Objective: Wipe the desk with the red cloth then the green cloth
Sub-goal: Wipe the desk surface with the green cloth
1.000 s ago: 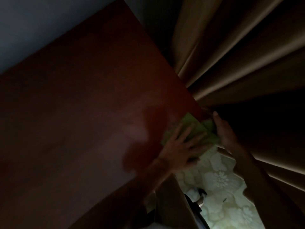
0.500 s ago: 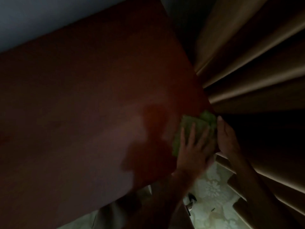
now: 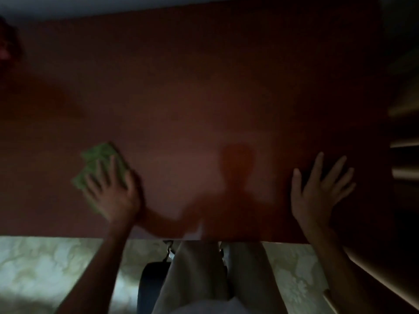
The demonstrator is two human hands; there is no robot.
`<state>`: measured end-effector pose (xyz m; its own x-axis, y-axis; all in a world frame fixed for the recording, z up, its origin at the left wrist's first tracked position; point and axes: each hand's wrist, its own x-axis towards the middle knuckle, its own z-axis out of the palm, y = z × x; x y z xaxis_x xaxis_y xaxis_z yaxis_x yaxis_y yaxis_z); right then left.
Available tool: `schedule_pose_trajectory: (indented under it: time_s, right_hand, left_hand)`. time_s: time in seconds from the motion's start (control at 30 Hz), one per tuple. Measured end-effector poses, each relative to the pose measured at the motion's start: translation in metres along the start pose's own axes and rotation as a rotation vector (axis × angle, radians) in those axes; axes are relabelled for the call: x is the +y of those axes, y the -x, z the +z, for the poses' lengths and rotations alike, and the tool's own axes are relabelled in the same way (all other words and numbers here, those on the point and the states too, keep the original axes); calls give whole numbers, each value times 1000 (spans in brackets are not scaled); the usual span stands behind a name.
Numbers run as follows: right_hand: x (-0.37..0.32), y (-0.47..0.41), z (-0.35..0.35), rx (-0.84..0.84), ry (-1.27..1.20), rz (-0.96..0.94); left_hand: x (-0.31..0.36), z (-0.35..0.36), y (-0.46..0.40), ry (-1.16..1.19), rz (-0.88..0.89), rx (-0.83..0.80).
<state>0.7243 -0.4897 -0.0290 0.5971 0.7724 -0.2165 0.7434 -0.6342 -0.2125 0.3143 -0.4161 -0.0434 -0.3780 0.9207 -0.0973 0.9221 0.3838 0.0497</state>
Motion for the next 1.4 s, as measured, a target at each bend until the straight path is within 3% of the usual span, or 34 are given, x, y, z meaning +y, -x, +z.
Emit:
schedule_pose_trajectory:
  time_s: [0.07, 0.13, 0.2, 0.37, 0.43, 0.5, 0.6, 0.9, 1.0, 1.07, 1.13, 1.3, 1.4]
  right_hand:
    - [-24, 10, 10, 6, 18, -73]
    - [-42, 23, 19, 13, 59, -154]
    - [-53, 34, 27, 22, 101, -192]
    - [-55, 40, 31, 69, 118, -175]
    - [-55, 40, 31, 90, 92, -185]
    - [-56, 40, 30, 116, 62, -186]
    - [-57, 41, 31, 140, 50, -182]
    - [-55, 42, 35, 151, 34, -190]
    - [-56, 41, 35, 141, 41, -192]
    - [-57, 41, 35, 135, 48, -192]
    - [-57, 41, 36, 127, 56, -190]
    - [-58, 40, 36, 116, 64, -172]
    - [-56, 41, 37, 119, 76, -169]
  left_hand:
    - [-29, -3, -15, 49, -214, 3]
    - [-26, -2, -17, 62, -269, 0]
    - [3, 0, 0, 16, -76, 15]
    - [134, 11, 112, 75, 696, -91]
    - [161, 13, 146, 80, 875, -173]
    - [157, 17, 152, 98, 906, -163]
    - [103, 13, 128, 137, 778, -91]
    - [-173, -8, 2, -3, 78, -14]
    - [-194, -18, -27, 95, -224, -43]
    - [-162, -17, -35, 103, -276, -42]
    - [-105, -12, -25, 38, -68, -48]
    - [81, 1, 52, 40, 739, -134]
    - [135, 4, 84, -10, 1139, -235]
